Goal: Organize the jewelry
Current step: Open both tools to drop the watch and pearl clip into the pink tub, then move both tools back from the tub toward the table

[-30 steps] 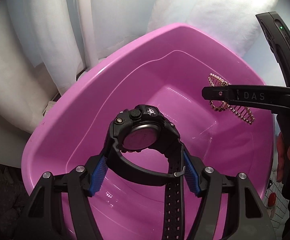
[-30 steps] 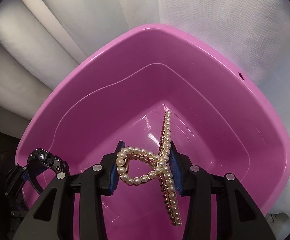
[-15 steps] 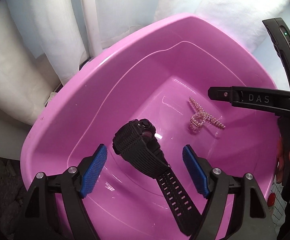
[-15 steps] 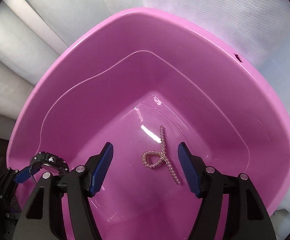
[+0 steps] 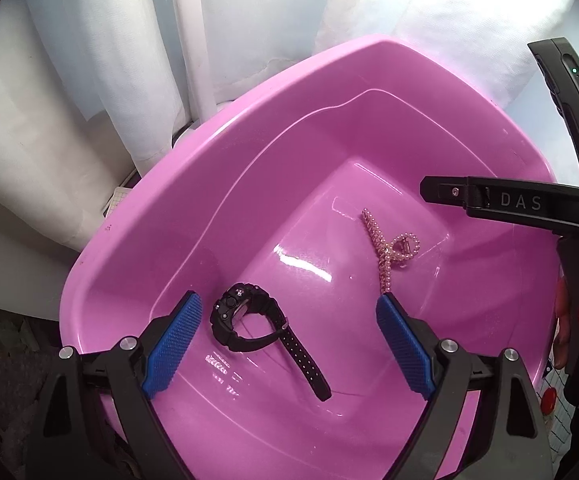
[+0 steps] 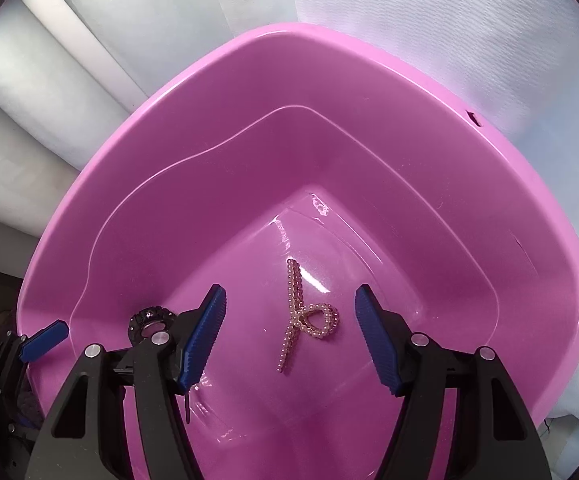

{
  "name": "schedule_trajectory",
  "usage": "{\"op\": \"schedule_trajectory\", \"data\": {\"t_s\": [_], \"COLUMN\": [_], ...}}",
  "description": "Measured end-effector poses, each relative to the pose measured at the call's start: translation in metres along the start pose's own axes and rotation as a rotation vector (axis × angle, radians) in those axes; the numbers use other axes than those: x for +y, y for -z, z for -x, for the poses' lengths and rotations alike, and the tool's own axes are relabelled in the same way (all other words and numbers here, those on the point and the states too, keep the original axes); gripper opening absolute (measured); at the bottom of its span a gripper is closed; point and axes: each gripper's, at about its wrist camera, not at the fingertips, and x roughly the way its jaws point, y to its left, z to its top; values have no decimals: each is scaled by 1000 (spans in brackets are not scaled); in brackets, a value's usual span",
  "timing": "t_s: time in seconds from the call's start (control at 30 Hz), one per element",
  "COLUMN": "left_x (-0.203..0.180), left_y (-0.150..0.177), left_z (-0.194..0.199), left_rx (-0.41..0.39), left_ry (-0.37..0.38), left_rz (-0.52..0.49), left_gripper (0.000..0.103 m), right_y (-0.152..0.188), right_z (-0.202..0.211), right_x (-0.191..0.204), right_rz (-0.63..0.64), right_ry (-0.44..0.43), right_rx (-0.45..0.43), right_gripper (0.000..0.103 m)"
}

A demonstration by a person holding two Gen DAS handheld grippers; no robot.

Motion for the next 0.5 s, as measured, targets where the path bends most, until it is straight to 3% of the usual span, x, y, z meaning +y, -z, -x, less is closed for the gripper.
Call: {"op": "schedule_trajectory", "data": {"t_s": [0.5], "left_x": [-6], "left_y": [7], "left_z": [30], "left_rx": [-93], "left_ry": [-13], "left_rz": [-18], "left_gripper": [87], "right_y": [32], "right_z": [18], "right_x": [5], "right_rz": [8], "right_ry": [-8], "right_rx": [-57], "right_gripper": [64]}}
